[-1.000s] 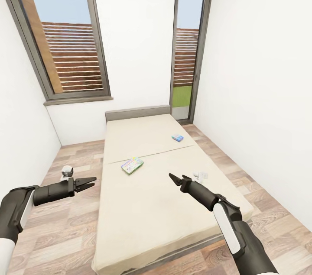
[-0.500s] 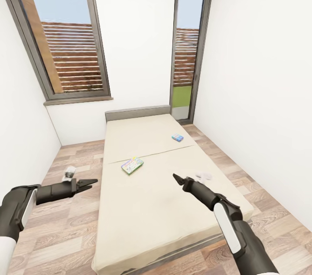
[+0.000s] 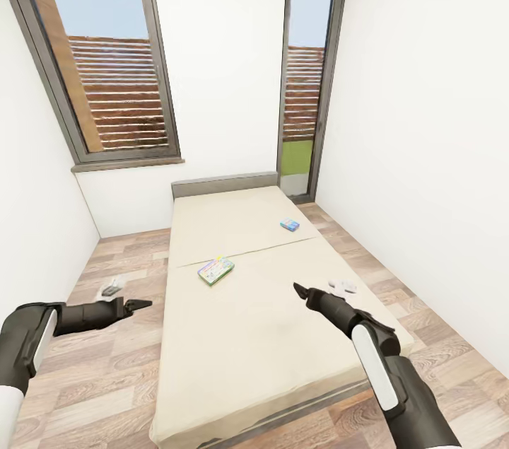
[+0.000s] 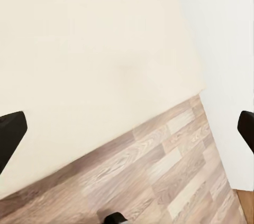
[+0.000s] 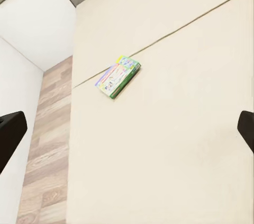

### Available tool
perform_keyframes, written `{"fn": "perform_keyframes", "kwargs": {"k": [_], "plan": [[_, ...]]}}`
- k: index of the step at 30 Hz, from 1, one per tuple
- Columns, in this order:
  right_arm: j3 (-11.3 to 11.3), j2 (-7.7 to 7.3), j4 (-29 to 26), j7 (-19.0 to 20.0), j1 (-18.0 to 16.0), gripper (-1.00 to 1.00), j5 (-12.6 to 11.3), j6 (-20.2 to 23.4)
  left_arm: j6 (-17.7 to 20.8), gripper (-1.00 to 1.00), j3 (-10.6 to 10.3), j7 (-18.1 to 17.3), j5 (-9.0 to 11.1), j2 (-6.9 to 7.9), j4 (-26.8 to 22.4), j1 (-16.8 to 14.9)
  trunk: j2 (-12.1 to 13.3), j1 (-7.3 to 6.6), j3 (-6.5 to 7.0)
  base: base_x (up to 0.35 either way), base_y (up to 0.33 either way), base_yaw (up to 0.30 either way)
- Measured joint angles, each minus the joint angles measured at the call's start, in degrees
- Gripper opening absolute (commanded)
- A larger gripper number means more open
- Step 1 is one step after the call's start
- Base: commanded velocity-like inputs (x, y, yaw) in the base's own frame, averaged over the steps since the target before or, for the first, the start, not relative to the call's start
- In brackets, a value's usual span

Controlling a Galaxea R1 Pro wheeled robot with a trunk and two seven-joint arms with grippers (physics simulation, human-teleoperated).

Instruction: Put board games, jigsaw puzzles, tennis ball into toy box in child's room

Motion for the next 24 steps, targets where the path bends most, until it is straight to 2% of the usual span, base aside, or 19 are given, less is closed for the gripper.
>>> {"fn": "perform_keyframes", "kwargs": {"k": [3, 8, 14, 24], "plan": [[0.0, -0.14, -1.2, -1.7, 0.0, 1.0, 0.1, 0.1, 0.0, 1.0, 0.1, 3.0, 0.0, -0.05, -0.1, 0.0, 0.0, 0.0, 0.0, 0.0, 0.0, 0.0], [0.4, 0.05, -1.7, -4.6, 0.0, 1.0, 0.5, 0.2, 0.0, 1.0, 0.2, 5.3, 0.1, -0.25, -0.4, 0.0, 0.0, 0.0, 0.0, 0.0, 0.0, 0.0], [0.6, 0.28, -1.7, -5.6, 0.0, 1.0, 0.6, 0.2, -0.1, 1.0, -0.1, 6.0, 0.1, -0.46, -1.0, 0.0, 0.0, 0.0, 0.0, 0.0, 0.081, 0.0], [0.6, 0.22, -1.4, -5.6, 0.0, 1.0, 0.4, 0.1, -0.1, 1.0, -0.3, 6.1, 0.1, -0.55, -1.3, 0.0, 0.0, -0.01, 0.0, 0.06, 0.249, 0.0]]}}
